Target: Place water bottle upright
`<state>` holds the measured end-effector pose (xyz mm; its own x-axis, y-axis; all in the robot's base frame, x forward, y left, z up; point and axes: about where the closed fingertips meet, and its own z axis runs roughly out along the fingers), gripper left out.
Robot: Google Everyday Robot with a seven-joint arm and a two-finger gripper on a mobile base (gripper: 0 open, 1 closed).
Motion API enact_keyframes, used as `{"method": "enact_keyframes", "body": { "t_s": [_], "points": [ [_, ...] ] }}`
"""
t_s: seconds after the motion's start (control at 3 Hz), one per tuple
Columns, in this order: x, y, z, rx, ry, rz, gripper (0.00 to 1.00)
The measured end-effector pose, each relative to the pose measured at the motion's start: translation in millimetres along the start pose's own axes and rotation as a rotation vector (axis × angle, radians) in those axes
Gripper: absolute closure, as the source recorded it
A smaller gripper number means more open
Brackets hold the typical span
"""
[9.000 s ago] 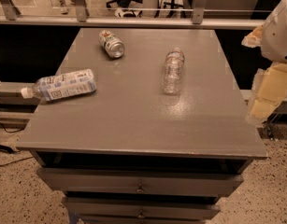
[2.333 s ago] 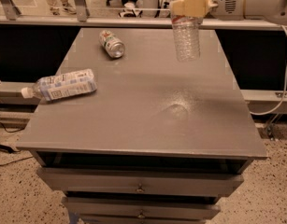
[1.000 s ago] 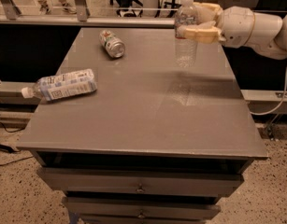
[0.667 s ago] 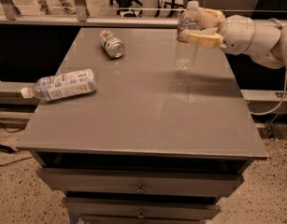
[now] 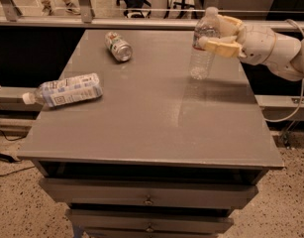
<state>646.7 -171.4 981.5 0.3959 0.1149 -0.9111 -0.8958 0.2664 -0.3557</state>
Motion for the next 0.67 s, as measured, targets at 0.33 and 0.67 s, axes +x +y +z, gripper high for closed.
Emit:
{"method": "enact_keyframes", "body": {
  "t_s": [0.33,0.67],
  "points": [
    [3.9,-0.3,-9.0,0.007,0.046,0.011,1.0],
    [14.8,-1.0,-25.7,0.01,0.064,0.032,1.0]
  ]
}}
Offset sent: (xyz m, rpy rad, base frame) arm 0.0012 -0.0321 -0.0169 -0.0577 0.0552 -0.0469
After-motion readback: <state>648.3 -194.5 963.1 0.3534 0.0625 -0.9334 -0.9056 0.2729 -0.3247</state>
